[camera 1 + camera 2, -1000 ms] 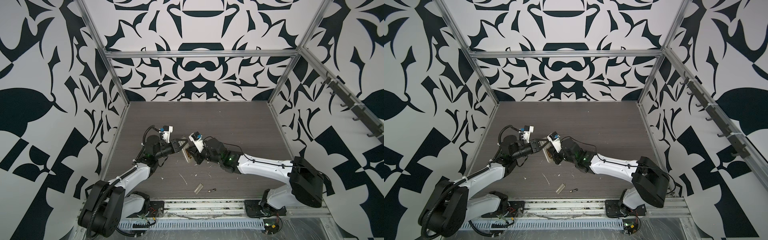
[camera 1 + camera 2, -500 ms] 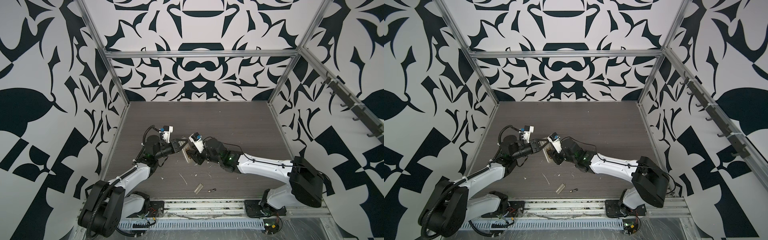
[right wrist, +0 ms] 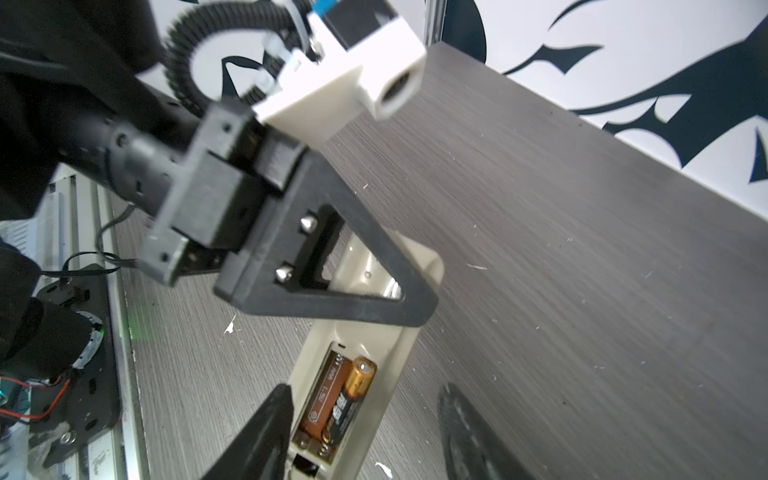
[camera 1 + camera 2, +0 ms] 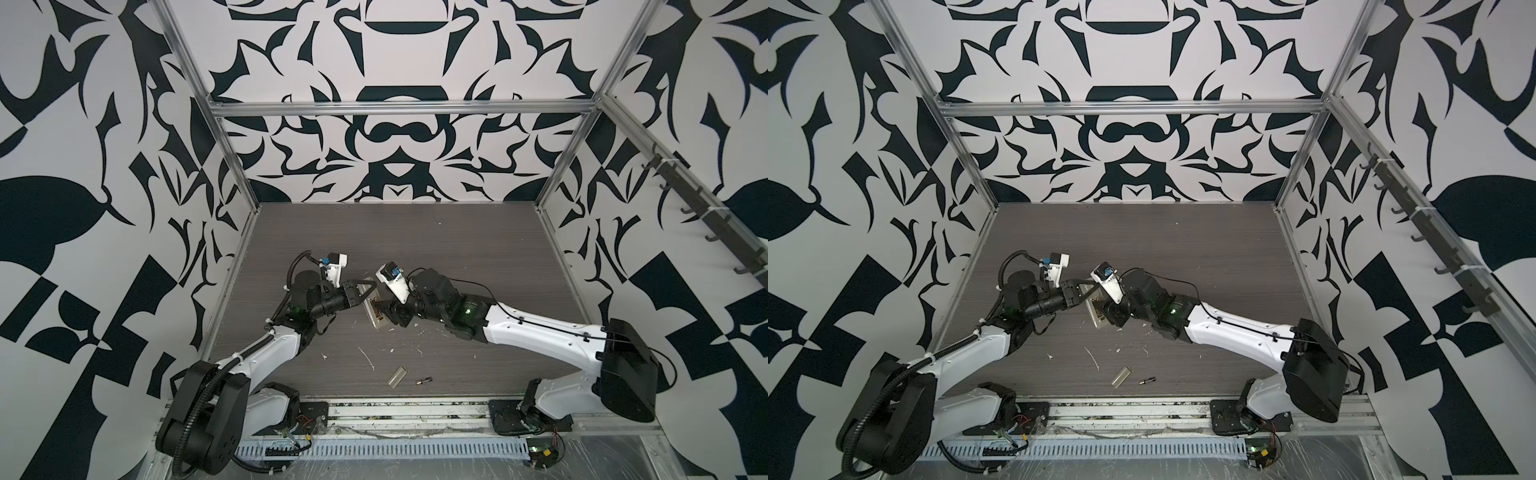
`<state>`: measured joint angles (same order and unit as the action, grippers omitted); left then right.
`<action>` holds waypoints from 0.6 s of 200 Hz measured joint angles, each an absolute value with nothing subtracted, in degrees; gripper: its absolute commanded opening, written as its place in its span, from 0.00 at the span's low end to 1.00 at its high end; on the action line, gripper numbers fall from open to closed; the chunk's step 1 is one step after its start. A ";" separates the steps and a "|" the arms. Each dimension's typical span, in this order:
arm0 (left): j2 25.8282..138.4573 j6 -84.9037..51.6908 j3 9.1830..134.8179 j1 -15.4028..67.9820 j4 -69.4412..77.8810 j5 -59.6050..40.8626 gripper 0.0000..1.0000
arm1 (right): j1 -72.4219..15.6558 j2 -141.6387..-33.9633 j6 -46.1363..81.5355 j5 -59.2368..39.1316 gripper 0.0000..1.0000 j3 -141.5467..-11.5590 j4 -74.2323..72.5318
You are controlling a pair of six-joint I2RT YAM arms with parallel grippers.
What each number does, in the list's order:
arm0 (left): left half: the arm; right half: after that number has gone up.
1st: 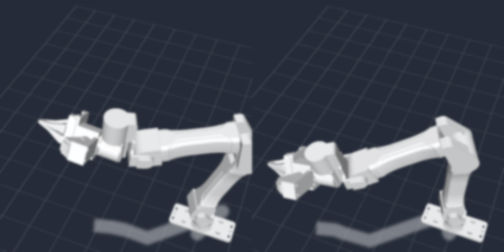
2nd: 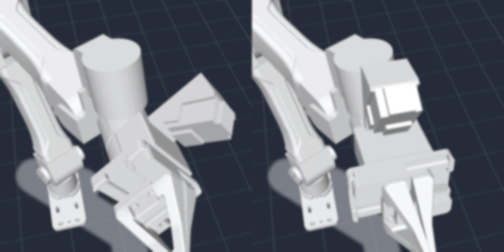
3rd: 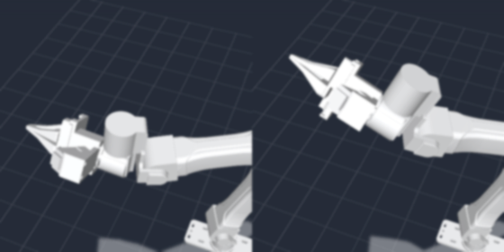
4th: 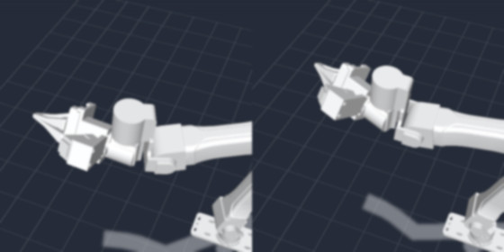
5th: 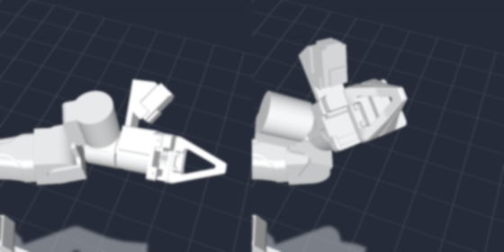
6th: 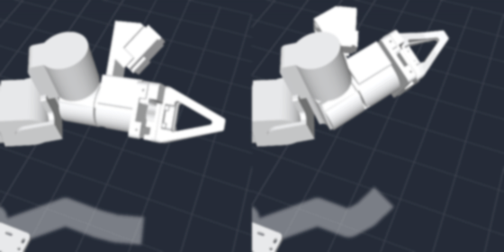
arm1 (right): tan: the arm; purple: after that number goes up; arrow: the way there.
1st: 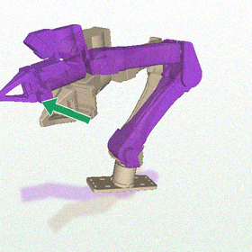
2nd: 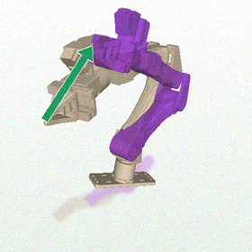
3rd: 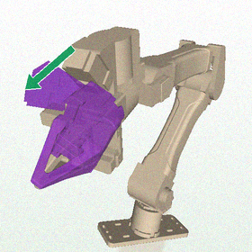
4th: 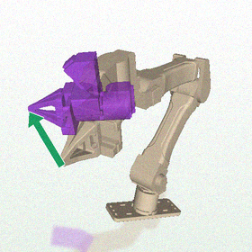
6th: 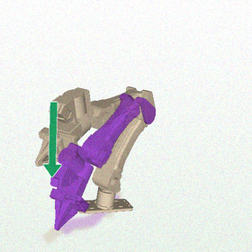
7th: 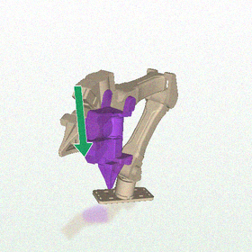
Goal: Load the batteries into the remote control
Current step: 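Open the right gripper and lift it off the seated battery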
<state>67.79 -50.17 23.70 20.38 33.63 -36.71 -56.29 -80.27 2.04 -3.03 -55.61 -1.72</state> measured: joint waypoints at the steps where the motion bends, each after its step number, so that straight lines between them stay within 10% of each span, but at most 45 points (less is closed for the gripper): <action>1: 67.79 -50.11 23.73 20.38 33.56 -36.71 0.00 | -56.29 -80.16 1.74 -3.03 0.59 -55.79 -1.43; 120: 64.34 -44.23 28.84 20.40 21.32 -39.97 0.00 | -56.29 -76.05 -17.34 -3.51 0.72 -62.04 18.17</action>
